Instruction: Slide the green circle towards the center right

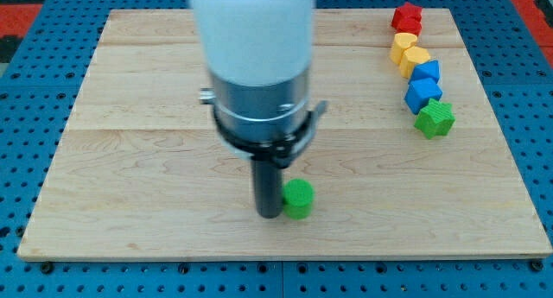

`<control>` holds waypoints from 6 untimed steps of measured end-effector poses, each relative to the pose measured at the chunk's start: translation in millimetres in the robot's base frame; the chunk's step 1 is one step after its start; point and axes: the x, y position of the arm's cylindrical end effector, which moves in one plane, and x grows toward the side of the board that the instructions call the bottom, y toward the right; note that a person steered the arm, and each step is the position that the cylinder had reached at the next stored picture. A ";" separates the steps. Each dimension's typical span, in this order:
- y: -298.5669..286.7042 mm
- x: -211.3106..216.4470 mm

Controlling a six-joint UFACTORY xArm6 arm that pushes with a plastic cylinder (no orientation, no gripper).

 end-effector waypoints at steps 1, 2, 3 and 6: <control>0.0 -0.1; 46.0 -9.2; 121.8 -25.6; 160.3 -38.8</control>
